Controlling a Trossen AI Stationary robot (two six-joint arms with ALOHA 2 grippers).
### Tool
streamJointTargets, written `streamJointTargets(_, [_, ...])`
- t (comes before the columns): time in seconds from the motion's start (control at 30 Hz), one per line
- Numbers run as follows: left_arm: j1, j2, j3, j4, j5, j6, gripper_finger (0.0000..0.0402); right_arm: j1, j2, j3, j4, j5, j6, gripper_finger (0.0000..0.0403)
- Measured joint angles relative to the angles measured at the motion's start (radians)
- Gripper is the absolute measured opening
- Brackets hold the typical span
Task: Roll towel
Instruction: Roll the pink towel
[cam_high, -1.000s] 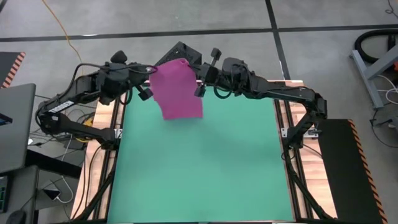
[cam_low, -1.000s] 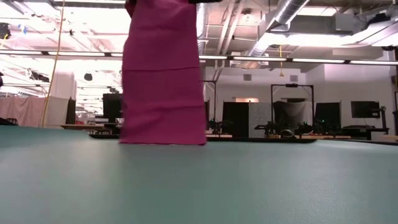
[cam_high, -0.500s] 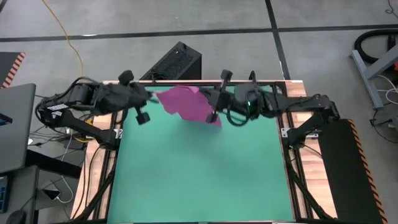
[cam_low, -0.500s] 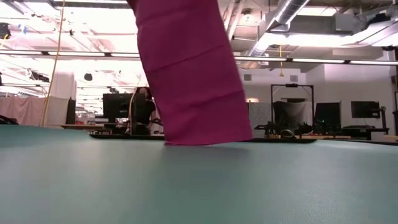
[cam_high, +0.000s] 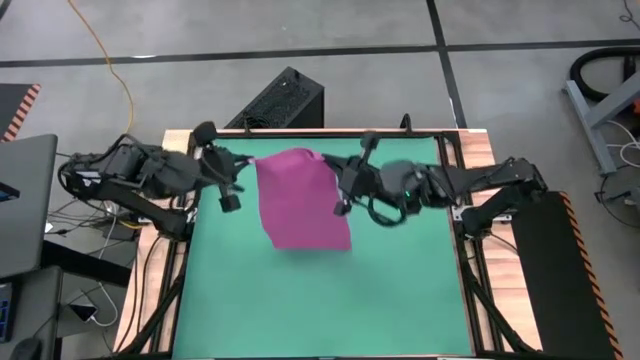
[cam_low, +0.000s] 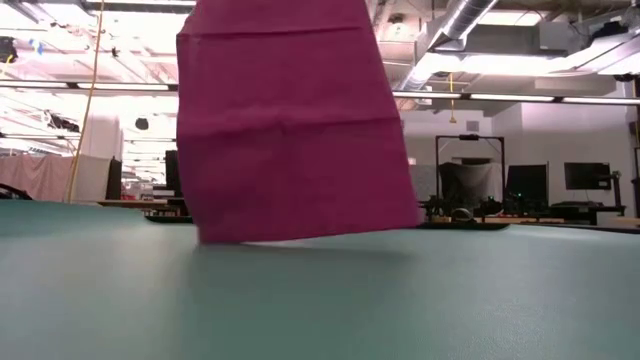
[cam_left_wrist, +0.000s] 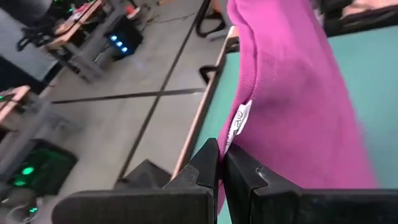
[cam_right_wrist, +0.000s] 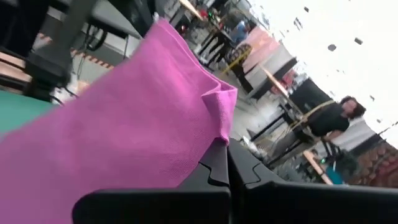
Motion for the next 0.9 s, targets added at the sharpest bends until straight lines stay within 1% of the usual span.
streamJointTargets(0.1, [0.099, 0.0, 0.0, 0.0, 0.0, 0.052, 0.0, -0.1, 0.001, 0.0, -0.03, -0.094, 0.052, 0.0001])
streamJointTargets(0.2, [0.244, 0.0, 0.0, 0.011, 0.01, 0.15, 0.0, -0.224, 0.002, 0.0, -0.034, -0.191, 0.092, 0.0001])
streamJointTargets(0.3, [0.423, 0.014, 0.0, 0.094, 0.114, 0.282, 0.0, -0.348, 0.002, 0.0, -0.012, -0.297, 0.115, 0.0001])
streamJointTargets(0.4, [0.604, 0.039, -0.002, 0.213, 0.265, 0.42, 0.0, -0.455, 0.003, 0.0, 0.037, -0.386, 0.125, 0.0001])
streamJointTargets(0.47, [0.7, 0.059, -0.002, 0.314, 0.351, 0.509, 0.0, -0.512, 0.003, 0.0, 0.079, -0.419, 0.126, 0.0001])
streamJointTargets(0.53, [0.768, 0.085, -0.002, 0.403, 0.386, 0.597, 0.0, -0.554, 0.003, 0.0, 0.121, -0.45, 0.125, 0.0001])
streamJointTargets(0.63, [0.798, 0.121, -0.001, 0.483, 0.39, 0.718, 0.0, -0.592, 0.017, 0.0, 0.154, -0.475, 0.108, 0.0001])
streamJointTargets(0.7, [0.8, 0.136, -0.001, 0.478, 0.392, 0.722, 0.0, -0.6, 0.023, -0.001, 0.116, -0.49, 0.109, 0.0001])
streamJointTargets(0.77, [0.786, 0.146, -0.001, 0.411, 0.404, 0.663, 0.0, -0.586, 0.049, 0.001, 0.083, -0.512, 0.124, 0.0001])
streamJointTargets(0.9, [0.723, 0.149, -0.001, 0.161, 0.45, 0.475, 0.0, -0.521, 0.107, 0.0, -0.055, -0.524, 0.173, 0.0001])
